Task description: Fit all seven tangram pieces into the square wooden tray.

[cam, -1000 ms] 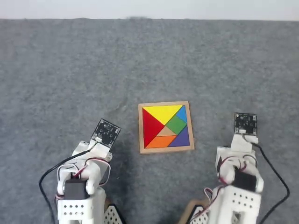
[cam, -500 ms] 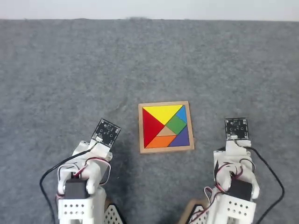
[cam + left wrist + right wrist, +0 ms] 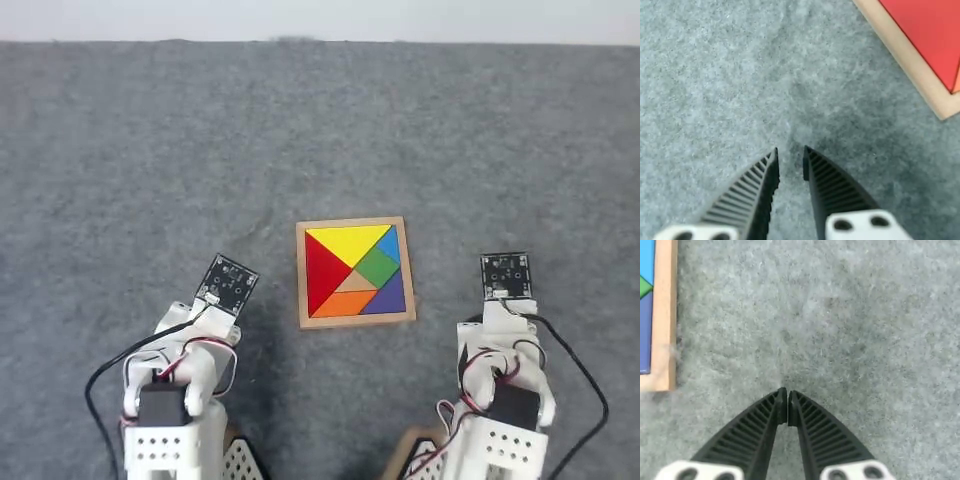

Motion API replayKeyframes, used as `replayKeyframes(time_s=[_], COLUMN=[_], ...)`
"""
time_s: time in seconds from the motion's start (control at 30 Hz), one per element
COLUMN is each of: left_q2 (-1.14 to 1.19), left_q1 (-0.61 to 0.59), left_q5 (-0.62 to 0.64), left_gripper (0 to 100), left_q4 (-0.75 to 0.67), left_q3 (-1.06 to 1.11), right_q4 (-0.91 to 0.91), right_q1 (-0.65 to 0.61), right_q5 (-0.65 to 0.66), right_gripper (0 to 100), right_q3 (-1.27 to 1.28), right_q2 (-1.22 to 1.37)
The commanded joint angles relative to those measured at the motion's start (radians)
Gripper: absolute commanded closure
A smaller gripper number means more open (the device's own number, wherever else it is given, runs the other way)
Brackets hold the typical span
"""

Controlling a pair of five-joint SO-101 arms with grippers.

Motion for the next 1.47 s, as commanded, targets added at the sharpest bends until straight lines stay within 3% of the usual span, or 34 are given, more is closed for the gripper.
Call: replayKeyframes(time_s=[0.0,1.43], left_q2=[-0.017,-0.017], left_q1=[-0.008,-0.008], left_q5=[0.0,0.0], left_gripper=[92,92], left_q4=[0.003,0.003], left_q3=[-0.007,-0.007], right_q4=[-0.024,-0.039], right_q1=[-0.008,-0.008], right_q5=[0.017,0.017], right_gripper=[99.0,99.0], right_q3=[0.018,0.018], right_q2=[0.008,0.016])
